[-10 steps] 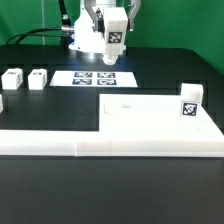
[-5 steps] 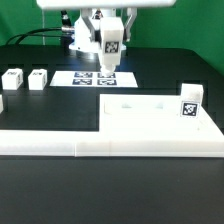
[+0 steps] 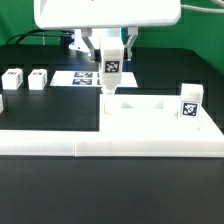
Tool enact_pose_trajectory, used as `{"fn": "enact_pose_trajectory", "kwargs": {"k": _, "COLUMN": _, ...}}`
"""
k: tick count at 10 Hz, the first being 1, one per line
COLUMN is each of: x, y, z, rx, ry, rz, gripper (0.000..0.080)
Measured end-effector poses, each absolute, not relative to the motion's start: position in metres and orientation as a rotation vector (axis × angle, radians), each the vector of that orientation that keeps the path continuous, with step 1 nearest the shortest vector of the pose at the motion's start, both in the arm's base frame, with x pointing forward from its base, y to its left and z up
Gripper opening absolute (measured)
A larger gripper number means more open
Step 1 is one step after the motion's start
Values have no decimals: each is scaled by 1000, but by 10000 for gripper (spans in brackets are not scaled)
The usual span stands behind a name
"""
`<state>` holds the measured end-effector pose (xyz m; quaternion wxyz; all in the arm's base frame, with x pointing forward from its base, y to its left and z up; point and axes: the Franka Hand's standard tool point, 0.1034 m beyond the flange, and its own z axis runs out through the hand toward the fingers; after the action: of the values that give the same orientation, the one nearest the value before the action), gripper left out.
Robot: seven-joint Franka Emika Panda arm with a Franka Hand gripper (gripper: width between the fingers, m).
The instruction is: Assemble square table
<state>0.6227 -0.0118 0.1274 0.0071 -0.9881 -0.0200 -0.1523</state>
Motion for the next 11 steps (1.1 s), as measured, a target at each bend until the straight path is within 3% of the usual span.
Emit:
{"fn": "enact_pose_trajectory", "kwargs": {"k": 7, "x": 617, "y": -22, "z": 121, "rx": -3084, "ry": -88, "rz": -486, "gripper": 290}}
{"fn": "enact_pose_trajectory", "kwargs": {"k": 11, "x": 618, "y": -23, "z": 119, "rx": -3062, "ry": -98, "rz": -643, "gripper": 290}}
